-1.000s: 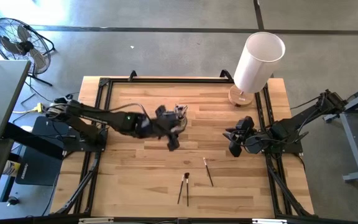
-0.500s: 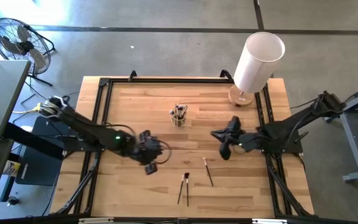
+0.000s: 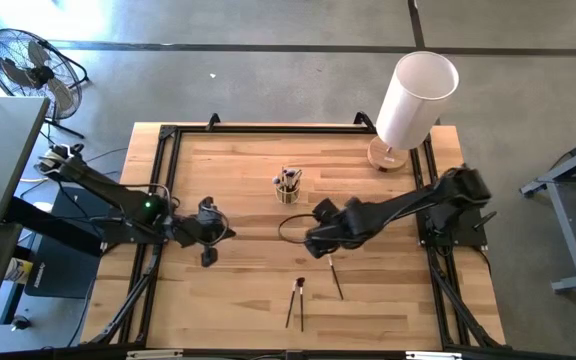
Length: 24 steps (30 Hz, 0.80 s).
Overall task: Put items in baskets/containers
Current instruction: Put the black eyeshadow brush into the gold container
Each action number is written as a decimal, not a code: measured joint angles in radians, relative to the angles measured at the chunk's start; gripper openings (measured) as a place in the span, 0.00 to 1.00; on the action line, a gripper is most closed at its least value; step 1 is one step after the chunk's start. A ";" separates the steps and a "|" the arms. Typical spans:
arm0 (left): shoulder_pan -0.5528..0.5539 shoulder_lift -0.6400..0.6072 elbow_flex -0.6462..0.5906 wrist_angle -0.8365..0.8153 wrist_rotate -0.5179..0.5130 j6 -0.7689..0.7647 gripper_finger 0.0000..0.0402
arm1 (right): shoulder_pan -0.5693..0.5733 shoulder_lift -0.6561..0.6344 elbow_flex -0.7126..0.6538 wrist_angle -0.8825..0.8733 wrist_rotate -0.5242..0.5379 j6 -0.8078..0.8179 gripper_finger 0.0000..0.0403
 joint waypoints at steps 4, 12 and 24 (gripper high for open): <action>0.000 -0.030 -0.001 -0.004 0.028 0.047 0.00 | -0.003 0.100 0.092 -0.086 -0.094 0.063 0.04; 0.000 -0.030 -0.001 0.001 0.080 0.100 0.00 | -0.019 0.209 0.115 -0.099 -0.227 0.149 0.16; 0.000 -0.030 -0.001 -0.015 0.150 0.099 0.00 | -0.023 0.267 0.116 -0.091 -0.323 0.137 0.26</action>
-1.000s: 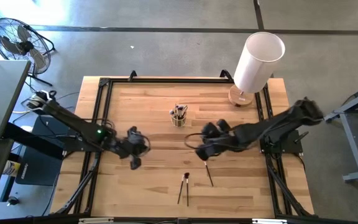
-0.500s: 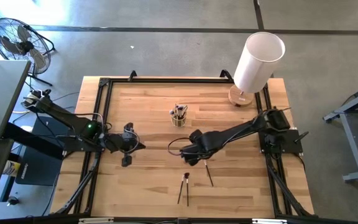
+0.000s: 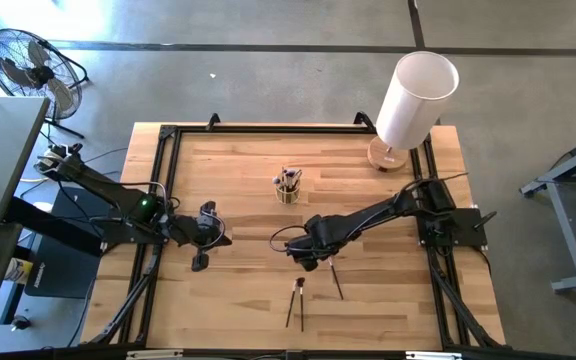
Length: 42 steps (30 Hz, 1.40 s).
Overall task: Put items in baskets/containers
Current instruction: Put the black eyeshadow brush into the gold container
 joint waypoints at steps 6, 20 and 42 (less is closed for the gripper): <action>0.000 0.000 0.000 -0.001 0.005 -0.004 0.00 | 0.000 0.030 0.000 0.015 -0.022 -0.011 0.26; 0.000 0.001 0.000 -0.007 0.025 -0.006 0.00 | 0.013 0.026 -0.134 0.199 -0.125 0.061 0.26; 0.000 0.001 0.000 0.035 -0.030 -0.004 0.00 | 0.083 -0.141 -0.149 0.244 0.237 0.036 0.01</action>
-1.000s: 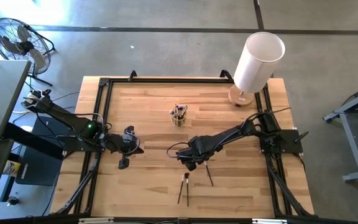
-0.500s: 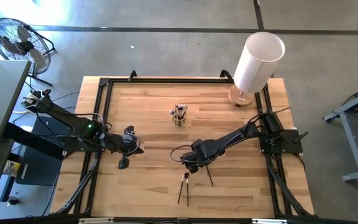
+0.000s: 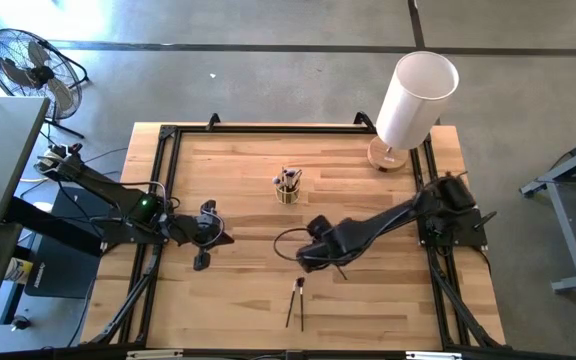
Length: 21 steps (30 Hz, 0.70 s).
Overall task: Put items in baskets/containers
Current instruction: Put the black eyeshadow brush into the gold container
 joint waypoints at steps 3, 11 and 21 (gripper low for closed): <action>0.000 0.000 0.000 0.004 -0.004 0.002 0.00 | 0.020 -0.068 -0.002 -0.098 0.110 0.002 0.01; 0.000 0.000 0.000 0.012 -0.015 -0.008 0.00 | -0.079 -0.450 -0.388 0.152 0.160 -0.093 0.00; 0.000 0.029 0.000 0.143 -0.287 -0.025 0.00 | -0.432 -0.693 -0.917 1.679 -0.043 -0.938 0.00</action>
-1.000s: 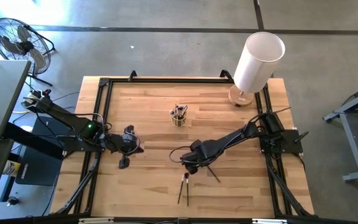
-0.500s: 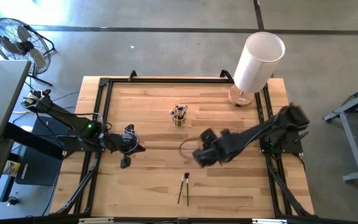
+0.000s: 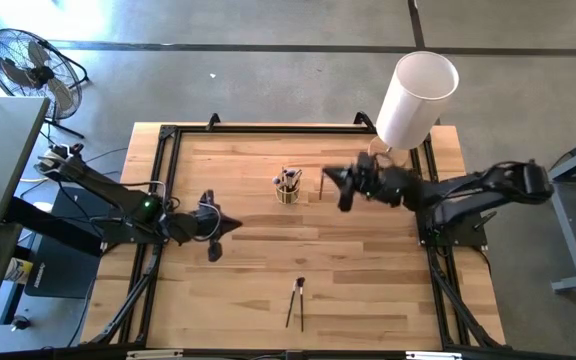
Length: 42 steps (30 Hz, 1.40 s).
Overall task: Put items in baskets/containers
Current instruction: Put the black eyeshadow brush into the gold container, then put the black brow brush into the gold container
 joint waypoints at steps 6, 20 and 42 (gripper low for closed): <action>0.000 0.049 0.001 0.096 -0.090 -0.001 0.00 | -0.181 0.163 0.111 0.322 -0.350 -0.264 0.00; 0.000 0.196 0.001 0.248 -0.116 -0.185 0.00 | -0.279 0.511 0.247 0.249 -0.652 -0.271 0.00; 0.000 0.231 0.005 0.264 -0.223 -0.257 0.46 | -0.213 -0.028 0.250 -0.800 -0.445 -0.152 0.34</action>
